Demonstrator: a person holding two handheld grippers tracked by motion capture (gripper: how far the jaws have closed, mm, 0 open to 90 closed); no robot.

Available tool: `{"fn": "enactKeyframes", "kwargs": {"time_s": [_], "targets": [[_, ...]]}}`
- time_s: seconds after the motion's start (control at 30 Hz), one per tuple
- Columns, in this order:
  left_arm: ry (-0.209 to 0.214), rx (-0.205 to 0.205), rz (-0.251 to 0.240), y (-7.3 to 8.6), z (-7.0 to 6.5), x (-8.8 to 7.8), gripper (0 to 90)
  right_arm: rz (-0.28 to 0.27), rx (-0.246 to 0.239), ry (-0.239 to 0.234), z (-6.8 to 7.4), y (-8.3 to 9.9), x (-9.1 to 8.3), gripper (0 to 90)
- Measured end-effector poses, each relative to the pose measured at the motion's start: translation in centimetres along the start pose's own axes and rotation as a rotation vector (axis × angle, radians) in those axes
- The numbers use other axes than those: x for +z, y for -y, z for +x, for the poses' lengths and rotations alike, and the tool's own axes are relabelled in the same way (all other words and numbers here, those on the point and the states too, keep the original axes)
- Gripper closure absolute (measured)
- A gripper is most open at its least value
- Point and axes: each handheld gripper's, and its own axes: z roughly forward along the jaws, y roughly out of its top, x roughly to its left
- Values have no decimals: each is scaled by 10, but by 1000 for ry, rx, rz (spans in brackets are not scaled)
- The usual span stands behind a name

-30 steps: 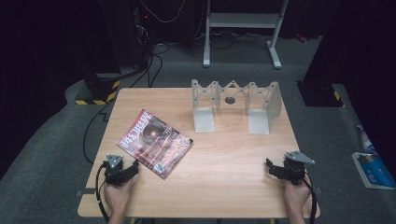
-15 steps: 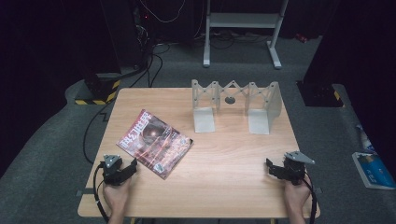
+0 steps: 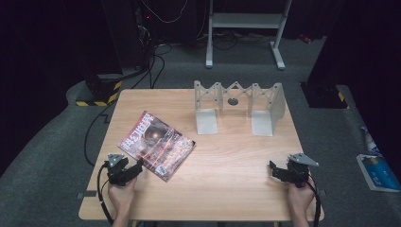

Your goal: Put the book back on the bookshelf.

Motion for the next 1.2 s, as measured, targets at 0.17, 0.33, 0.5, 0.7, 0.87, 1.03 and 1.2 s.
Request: {"fn": "enactKeyframes", "kwargs": {"time_s": [0.17, 0.33, 0.5, 0.7, 0.87, 1.03, 1.2], "targets": [[-1, 0, 20, -8, -12, 5, 329, -1, -6, -2, 0, 0, 0, 108], [-20, -30, 58, -10, -14, 13, 314, 0, -4, -2, 0, 0, 0, 109], [-40, -56, 85, -11, -12, 18, 276, 0, -4, -5, 1, 0, 0, 109], [-83, -34, 124, -15, -18, 27, 250, -1, -2, -6, 1, 0, 0, 109], [-112, -15, 145, -16, -23, 34, 245, 0, -2, -8, 1, 0, -1, 109], [-124, -12, 150, -17, -26, 36, 225, 0, -3, -7, 1, 0, -1, 109], [-130, 3, 147, -15, -27, 37, 223, -1, -8, -11, 1, 0, -1, 109]]}}
